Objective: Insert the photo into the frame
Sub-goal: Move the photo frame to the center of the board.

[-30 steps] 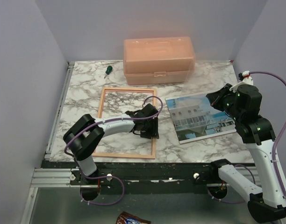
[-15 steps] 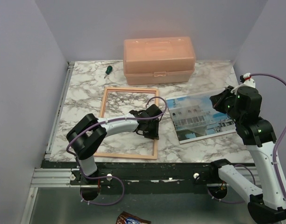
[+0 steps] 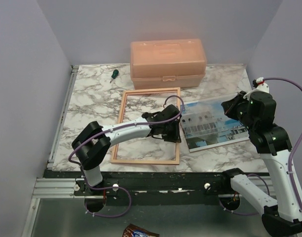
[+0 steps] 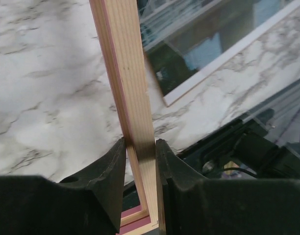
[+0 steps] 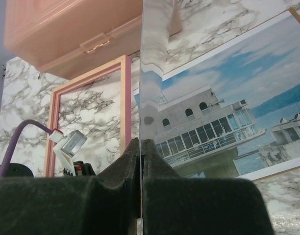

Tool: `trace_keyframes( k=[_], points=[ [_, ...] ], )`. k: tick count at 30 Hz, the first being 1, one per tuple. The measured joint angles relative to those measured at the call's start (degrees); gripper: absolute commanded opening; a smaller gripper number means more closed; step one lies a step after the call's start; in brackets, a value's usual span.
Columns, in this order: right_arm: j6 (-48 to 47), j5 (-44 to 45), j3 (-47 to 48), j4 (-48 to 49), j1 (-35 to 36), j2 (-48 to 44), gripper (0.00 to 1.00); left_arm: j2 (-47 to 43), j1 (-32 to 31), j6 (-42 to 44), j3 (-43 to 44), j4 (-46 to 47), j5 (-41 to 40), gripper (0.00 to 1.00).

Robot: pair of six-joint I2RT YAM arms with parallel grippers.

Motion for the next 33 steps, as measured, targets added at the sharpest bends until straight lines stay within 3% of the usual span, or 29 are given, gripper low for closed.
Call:
trace_keyframes(
  k=[5,8,10,16,18,26,33],
  points=[
    [-0.6,0.4,1.6,-2.2,0.0,0.9,0.01,4.7,-1.1,-1.7,6.6,1.1,2.5,0.01],
    [-1.4,1.5,4.2,-4.1,0.0,1.4,0.01,9.6,-1.4,-2.2,9.6,1.2,3.3,0.08],
    [-1.9,2.2,6.1,-4.8,0.0,1.5,0.01,12.2,-1.5,-2.4,10.3,1.1,3.7,0.19],
    [-3.0,2.8,9.0,-5.2,0.0,1.6,0.01,14.5,-1.6,-2.4,10.4,1.4,5.6,0.71],
    [-3.0,2.8,9.0,-5.2,0.0,2.0,0.01,13.9,-1.6,-2.0,10.1,3.0,6.7,0.79],
    [-3.0,0.7,8.3,-5.2,0.0,3.5,0.0,2.6,0.4,0.6,-0.7,10.5,10.4,0.82],
    [-2.5,-6.0,5.6,-4.0,0.0,4.0,0.01,-14.0,15.1,3.5,-19.0,13.4,11.4,0.81]
  ],
)
